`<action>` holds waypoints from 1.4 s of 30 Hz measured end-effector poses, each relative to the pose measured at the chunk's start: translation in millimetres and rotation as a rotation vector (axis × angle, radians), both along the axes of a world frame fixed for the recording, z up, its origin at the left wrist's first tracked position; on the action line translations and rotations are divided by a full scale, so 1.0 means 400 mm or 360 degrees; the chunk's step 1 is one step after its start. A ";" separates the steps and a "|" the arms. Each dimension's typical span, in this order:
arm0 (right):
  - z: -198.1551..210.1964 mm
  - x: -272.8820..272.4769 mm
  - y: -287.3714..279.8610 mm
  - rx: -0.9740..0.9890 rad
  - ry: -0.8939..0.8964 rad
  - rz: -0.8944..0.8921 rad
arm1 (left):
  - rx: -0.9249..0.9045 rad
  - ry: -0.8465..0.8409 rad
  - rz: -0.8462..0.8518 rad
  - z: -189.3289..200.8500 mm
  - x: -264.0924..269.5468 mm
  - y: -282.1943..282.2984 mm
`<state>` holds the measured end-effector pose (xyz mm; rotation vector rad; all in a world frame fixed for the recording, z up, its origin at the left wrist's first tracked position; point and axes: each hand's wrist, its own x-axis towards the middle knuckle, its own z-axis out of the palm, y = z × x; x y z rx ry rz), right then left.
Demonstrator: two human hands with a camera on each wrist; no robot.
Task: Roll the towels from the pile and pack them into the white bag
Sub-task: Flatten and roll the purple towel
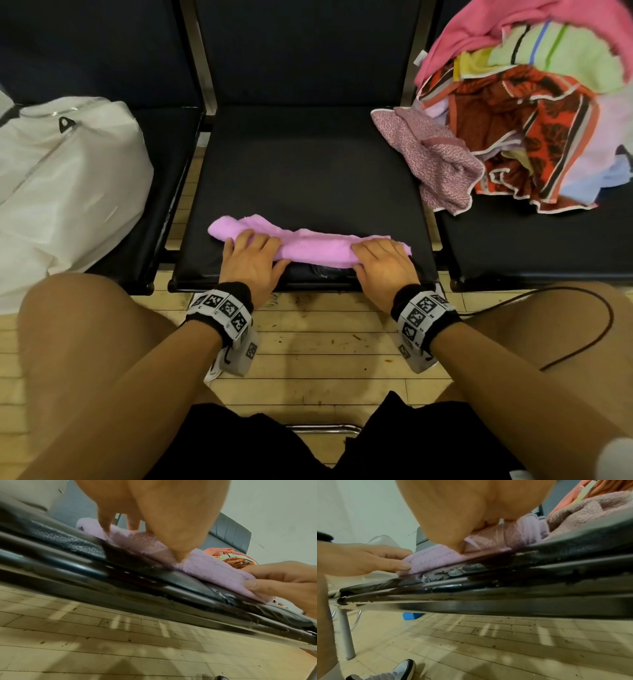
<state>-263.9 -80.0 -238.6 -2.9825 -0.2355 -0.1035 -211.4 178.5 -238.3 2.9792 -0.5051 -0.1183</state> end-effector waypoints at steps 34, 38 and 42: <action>-0.041 -0.008 -0.004 -0.0097 0.0072 0.0124 | 0.0198 0.0146 -0.0034 0.010 -0.001 0.065; -0.013 -0.010 0.008 -0.0118 0.0128 0.0166 | 0.0273 0.0052 -0.0073 0.039 0.003 0.093; 0.040 0.019 0.007 -0.0179 0.0015 0.0218 | 0.0194 -0.0062 -0.0010 0.083 0.002 0.128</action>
